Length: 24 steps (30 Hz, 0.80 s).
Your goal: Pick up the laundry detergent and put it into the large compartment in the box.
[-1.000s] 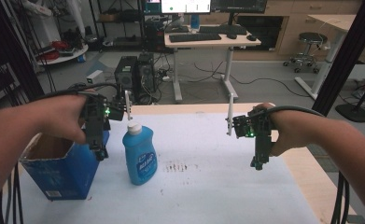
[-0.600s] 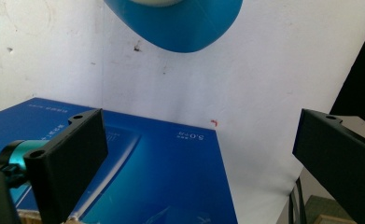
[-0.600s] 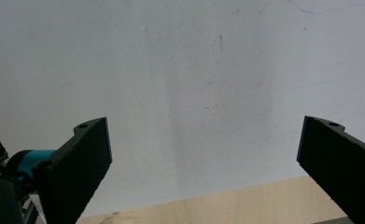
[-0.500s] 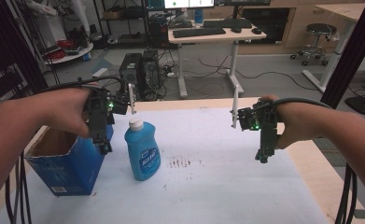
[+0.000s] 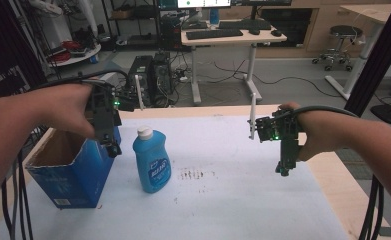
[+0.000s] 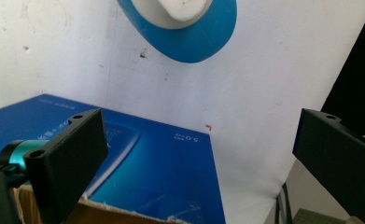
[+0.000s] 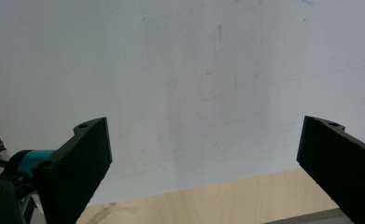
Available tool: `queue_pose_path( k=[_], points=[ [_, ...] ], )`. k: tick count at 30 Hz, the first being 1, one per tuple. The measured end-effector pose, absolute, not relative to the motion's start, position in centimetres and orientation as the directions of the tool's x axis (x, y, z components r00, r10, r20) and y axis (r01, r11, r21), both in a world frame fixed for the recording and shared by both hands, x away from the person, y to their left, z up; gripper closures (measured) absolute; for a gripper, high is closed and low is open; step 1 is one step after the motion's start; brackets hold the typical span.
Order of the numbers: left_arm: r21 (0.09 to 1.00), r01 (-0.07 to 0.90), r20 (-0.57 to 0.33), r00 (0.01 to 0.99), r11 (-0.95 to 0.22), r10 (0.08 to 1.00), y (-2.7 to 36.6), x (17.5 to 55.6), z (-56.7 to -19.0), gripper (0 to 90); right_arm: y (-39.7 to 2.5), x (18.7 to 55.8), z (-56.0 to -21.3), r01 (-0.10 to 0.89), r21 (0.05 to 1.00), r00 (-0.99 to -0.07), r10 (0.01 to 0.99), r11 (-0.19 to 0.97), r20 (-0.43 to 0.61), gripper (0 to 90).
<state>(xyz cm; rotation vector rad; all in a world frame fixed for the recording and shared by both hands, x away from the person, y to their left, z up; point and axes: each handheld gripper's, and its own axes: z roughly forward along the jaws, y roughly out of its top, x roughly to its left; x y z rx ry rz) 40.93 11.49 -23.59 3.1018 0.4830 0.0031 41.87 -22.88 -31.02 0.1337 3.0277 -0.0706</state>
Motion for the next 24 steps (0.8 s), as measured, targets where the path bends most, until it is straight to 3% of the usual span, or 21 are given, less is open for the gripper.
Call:
queue_pose_path(
  k=[11,24],
  points=[
    [0.025,0.49,-0.02,0.872,-0.871,0.49,9.9,41.3,-21.5,3.1,-22.6,42.1,-30.9,0.078,-0.041,-0.991,0.073,0.996,-0.111,2.1],
    [0.048,0.637,-0.087,0.77,-0.769,0.632,8.8,42.2,-21.2,3.1,-22.7,42.0,-30.1,0.081,-0.04,-0.989,0.075,0.996,-0.131,2.2]
  ],
)
